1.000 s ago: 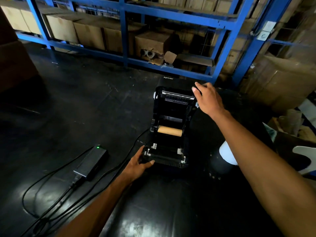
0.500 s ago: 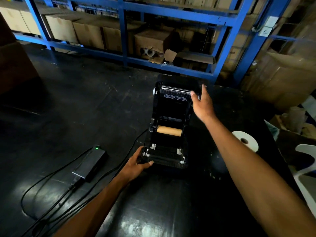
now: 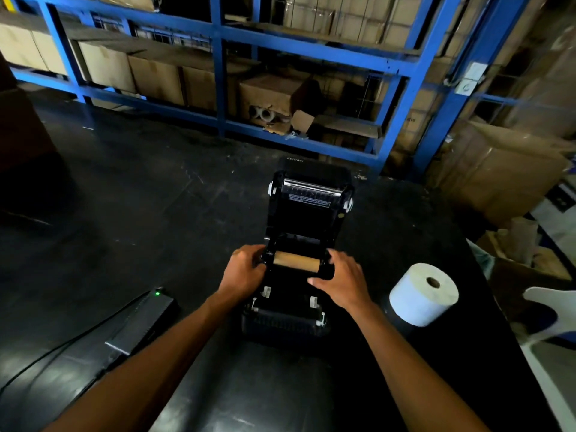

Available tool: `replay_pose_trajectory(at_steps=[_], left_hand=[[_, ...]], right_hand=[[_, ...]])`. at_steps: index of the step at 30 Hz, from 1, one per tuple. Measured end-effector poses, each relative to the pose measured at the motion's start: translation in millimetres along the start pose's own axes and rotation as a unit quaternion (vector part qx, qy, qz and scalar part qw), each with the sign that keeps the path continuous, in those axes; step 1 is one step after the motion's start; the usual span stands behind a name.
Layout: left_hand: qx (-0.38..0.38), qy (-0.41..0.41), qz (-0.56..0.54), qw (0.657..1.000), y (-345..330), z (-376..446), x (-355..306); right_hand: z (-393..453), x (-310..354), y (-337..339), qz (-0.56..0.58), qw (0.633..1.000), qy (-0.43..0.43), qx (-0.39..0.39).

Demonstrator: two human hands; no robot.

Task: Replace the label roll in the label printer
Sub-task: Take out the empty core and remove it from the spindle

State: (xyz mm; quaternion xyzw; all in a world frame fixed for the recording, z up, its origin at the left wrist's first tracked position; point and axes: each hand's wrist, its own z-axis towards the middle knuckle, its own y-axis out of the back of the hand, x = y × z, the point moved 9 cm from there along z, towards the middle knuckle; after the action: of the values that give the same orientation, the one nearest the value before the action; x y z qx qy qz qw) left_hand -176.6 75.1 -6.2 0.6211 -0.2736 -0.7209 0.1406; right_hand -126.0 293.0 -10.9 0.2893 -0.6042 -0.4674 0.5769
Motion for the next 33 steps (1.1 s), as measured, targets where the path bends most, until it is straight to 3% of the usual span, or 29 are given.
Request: replay_pose_trajectory(at_steps=[3,7,12,16,22,26,28,30,33], left_hand=[[0.040,-0.022,0.102,0.994,-16.9,16.5,-7.6],[0.036,-0.019,0.121,0.992,-24.6,24.7,-6.5],[0.030,0.027,0.045,0.998,-24.1,27.3,0.5],[-0.033,0.047,-0.053,0.997,-10.1,25.5,-9.6],[-0.110,0.009,-0.132,0.985,16.5,7.7,-43.0],[-0.091,0.013,-0.176,0.980,17.9,-5.8,-55.4],[-0.065,0.005,-0.197,0.978,11.7,-18.8,-68.2],[-0.041,-0.010,-0.206,0.978,4.0,-32.1,-81.6],[0.024,-0.026,-0.212,0.977,-24.0,-54.2,-100.0]], right_hand=[[8.7,-0.6,-0.1,-0.025,1.000,0.008,-0.007],[16.2,-1.9,-1.3,-0.001,1.000,0.007,-0.023],[19.6,-9.6,1.2,0.076,0.995,-0.012,-0.062],[20.7,-4.9,22.2,0.165,0.980,-0.014,-0.109],[0.4,10.0,72.4,0.245,0.953,0.031,-0.174],[-30.2,9.0,87.0,0.265,0.945,0.046,-0.187],[-52.8,-2.3,89.8,0.339,0.923,0.016,-0.181],[-70.1,-13.6,84.8,0.449,0.879,-0.031,-0.160],[-101.9,-45.0,89.9,0.530,0.820,-0.097,-0.195]])
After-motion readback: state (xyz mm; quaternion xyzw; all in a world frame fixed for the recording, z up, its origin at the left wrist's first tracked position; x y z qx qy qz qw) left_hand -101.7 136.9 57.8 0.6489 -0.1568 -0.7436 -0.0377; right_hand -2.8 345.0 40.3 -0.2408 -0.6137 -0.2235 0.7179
